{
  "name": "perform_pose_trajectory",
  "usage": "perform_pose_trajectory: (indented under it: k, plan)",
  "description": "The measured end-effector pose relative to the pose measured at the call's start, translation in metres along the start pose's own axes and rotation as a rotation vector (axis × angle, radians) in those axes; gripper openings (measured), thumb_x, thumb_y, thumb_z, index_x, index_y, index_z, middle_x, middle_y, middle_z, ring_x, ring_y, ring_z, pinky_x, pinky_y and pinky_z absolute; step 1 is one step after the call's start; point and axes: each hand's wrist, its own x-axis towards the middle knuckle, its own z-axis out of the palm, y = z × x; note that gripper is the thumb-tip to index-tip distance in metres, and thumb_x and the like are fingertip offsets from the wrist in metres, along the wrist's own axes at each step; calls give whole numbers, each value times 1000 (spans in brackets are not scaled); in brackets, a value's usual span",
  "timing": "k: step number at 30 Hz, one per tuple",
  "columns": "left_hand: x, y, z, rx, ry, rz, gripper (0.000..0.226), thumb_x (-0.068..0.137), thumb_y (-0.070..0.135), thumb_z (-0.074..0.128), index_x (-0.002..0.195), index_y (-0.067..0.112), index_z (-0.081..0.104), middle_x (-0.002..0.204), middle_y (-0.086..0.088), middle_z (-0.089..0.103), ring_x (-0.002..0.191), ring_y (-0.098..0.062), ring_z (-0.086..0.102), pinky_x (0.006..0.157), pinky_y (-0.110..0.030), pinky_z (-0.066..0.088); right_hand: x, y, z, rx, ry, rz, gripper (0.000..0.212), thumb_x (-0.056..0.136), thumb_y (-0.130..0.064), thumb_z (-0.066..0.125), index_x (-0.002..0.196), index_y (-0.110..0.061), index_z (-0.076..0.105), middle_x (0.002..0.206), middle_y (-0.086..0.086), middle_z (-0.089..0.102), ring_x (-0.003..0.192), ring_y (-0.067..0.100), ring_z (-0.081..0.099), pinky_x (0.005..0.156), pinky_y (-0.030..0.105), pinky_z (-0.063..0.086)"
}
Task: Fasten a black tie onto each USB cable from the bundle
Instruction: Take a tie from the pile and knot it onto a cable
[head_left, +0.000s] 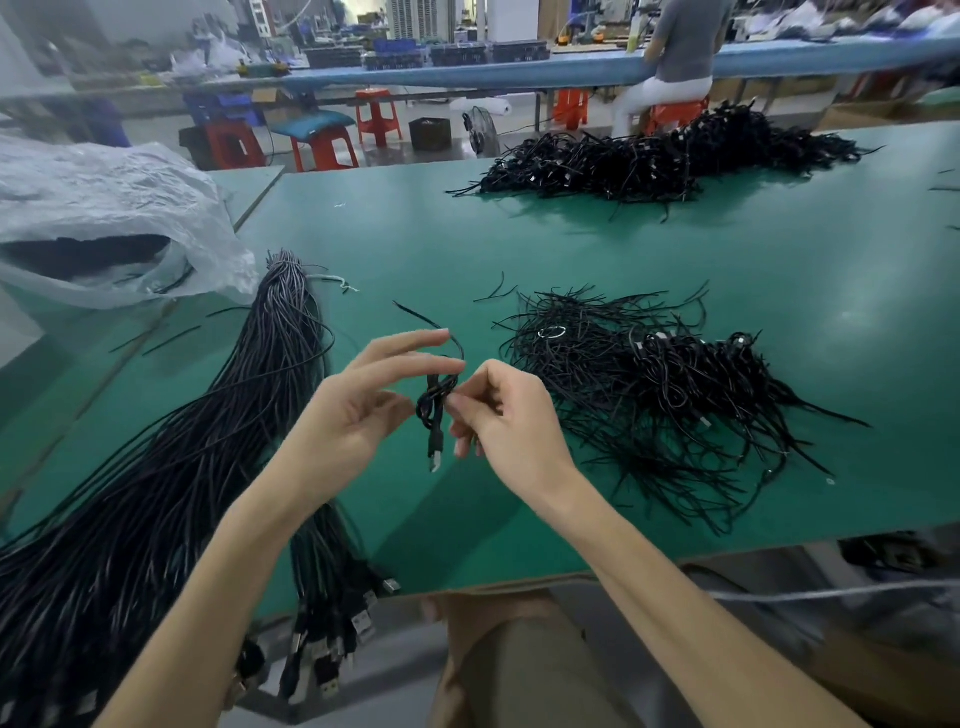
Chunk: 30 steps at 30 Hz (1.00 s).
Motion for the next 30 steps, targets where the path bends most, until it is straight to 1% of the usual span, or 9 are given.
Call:
perform_pose_trajectory:
  k: [4,8,11,13,16,18,22,26,30]
  plan:
    - [4,6,10,136,-83,-60,64,85,-18,67,131,26,67,131,19,66,125,-12,60,99,-28,49,-2,-1,-4,20,-30,-20,24,97,5,60,79,-10,56,65,5,65,48,16,60,47,16,41]
    - [4,4,16,338,55,-110,11,90,30,72,100,28,74,97,26,66,93,-7,56,82,-29,46,-5,4,-5,-10,-16,-12,31,94,7,61,73,-15,54,61,4,63,48,19,59,48,18,41]
    - [5,4,18,387,64,-158,12,97,34,64,87,35,68,88,28,66,85,-5,54,70,-22,38,-6,7,-5,-82,-23,-23,27,95,-4,65,73,-18,64,58,-7,62,48,9,60,52,18,45]
    - [5,5,21,435,60,-240,29,102,27,62,77,42,60,78,29,66,74,-4,56,61,-22,37,-7,10,-2,-102,-7,-29,29,95,-5,67,72,-22,62,61,-6,63,50,9,61,54,24,50]
    - [8,7,29,471,108,-377,37,105,33,55,68,32,59,64,29,62,51,-5,53,45,-18,31,-7,15,3,-97,54,-30,27,95,-5,66,73,-19,59,62,-4,64,53,17,61,58,36,54]
    - [10,11,36,428,115,-496,35,105,38,53,73,28,61,61,26,64,45,-4,50,43,-17,31,-6,20,5,-106,88,-30,29,95,-1,62,73,-19,56,62,-7,63,55,15,59,60,40,53]
    - [14,21,38,65,136,-652,12,107,28,51,111,17,51,65,0,74,45,-14,51,48,-25,42,-11,27,4,-283,78,-86,30,96,-1,58,75,-20,49,66,-11,58,65,21,55,64,48,49]
    - [5,31,19,-268,-9,-494,31,113,17,33,124,-1,56,79,-13,74,63,-27,64,63,-32,52,-12,26,-5,-415,83,-181,28,93,2,58,80,-20,47,74,-12,58,73,23,54,67,44,47]
    - [1,25,14,-274,-175,-415,24,105,7,48,124,-1,60,89,-14,72,71,-26,65,64,-31,50,-12,27,-6,-391,38,-196,30,90,8,55,82,-18,44,75,-4,62,67,21,49,63,42,45]
